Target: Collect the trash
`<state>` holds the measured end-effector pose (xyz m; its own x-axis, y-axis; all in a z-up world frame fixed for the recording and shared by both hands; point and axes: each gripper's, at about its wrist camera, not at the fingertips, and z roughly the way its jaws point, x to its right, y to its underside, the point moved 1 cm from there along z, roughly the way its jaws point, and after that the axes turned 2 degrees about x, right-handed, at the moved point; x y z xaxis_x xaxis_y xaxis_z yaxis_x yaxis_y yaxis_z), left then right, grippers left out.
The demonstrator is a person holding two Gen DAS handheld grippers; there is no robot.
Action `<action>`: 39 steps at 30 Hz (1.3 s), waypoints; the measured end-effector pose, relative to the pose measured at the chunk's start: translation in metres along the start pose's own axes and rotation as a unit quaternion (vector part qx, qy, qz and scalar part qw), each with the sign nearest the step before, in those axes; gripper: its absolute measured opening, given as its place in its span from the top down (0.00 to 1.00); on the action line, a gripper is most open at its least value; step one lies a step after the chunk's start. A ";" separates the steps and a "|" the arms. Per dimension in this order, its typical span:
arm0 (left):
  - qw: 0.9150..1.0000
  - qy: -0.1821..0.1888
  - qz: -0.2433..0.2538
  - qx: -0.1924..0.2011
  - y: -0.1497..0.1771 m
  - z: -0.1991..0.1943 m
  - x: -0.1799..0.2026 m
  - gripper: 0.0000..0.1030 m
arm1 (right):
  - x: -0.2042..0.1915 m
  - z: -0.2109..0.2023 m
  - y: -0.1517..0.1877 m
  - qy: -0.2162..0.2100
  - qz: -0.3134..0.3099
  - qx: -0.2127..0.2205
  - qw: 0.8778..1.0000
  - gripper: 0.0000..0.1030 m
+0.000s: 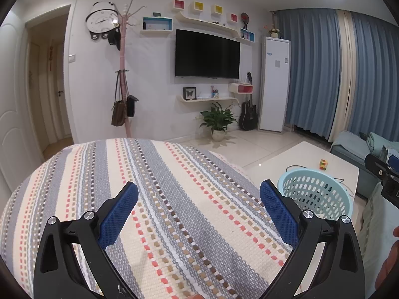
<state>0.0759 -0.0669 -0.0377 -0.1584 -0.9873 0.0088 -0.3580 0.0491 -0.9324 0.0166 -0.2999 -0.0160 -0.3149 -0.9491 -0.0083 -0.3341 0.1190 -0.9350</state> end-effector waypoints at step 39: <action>1.000 0.009 -0.001 0.001 -0.002 -0.001 0.000 0.08 | 0.006 0.004 0.001 -0.003 0.007 -0.009 1.000 0.19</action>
<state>0.0762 -0.0665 -0.0353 -0.1734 -0.9847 0.0167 -0.3564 0.0470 -0.9331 0.0182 -0.3069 -0.0186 -0.3142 -0.9491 -0.0230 -0.3451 0.1368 -0.9285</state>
